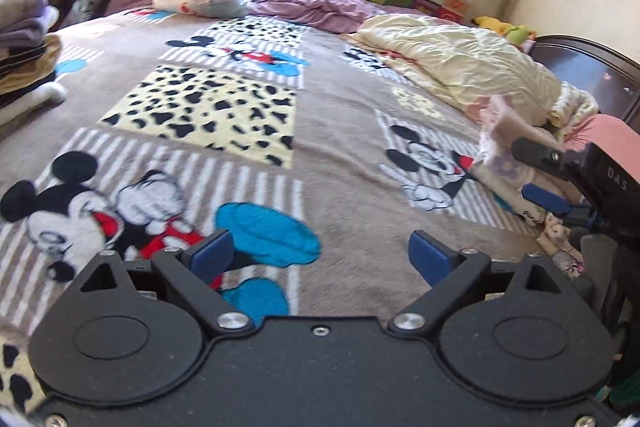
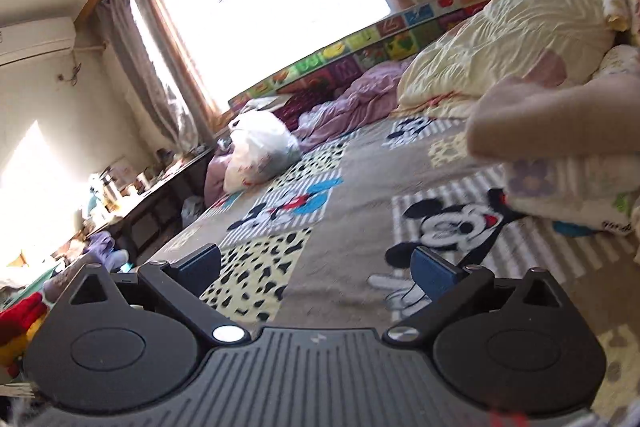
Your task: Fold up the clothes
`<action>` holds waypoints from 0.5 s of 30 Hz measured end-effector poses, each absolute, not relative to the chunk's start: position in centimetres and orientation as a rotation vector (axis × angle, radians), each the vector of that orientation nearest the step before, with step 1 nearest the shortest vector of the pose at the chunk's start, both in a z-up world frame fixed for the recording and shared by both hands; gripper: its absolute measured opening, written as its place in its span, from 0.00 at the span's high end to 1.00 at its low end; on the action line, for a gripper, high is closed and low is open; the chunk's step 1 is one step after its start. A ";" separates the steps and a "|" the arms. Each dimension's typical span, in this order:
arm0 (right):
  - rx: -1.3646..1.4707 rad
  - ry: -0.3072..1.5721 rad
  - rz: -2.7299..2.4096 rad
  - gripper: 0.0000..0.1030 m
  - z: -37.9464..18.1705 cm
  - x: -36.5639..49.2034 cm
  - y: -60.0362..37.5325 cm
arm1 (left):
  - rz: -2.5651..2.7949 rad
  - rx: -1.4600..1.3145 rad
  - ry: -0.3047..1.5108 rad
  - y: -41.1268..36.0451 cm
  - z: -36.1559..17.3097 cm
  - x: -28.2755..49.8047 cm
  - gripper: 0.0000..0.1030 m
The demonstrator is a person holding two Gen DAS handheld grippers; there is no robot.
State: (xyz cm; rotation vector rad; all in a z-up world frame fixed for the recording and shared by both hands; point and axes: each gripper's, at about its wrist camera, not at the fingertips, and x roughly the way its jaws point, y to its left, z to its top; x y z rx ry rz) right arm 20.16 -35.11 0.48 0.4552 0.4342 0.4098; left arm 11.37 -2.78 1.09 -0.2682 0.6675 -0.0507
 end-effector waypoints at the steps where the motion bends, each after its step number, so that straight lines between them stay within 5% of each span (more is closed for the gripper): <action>1: 0.455 0.478 0.452 0.01 0.0 19.9 -33.4 | -0.032 -0.277 0.672 -2.1 1.0 10.9 0.02; 6: 0.478 0.677 0.461 0.00 -3.1 17.2 -29.7 | 0.031 -0.243 0.701 -0.6 0.8 8.8 0.00; 15: 0.400 0.762 0.315 0.00 -3.3 8.2 -26.1 | -0.036 -0.059 0.692 -1.7 0.3 4.0 0.00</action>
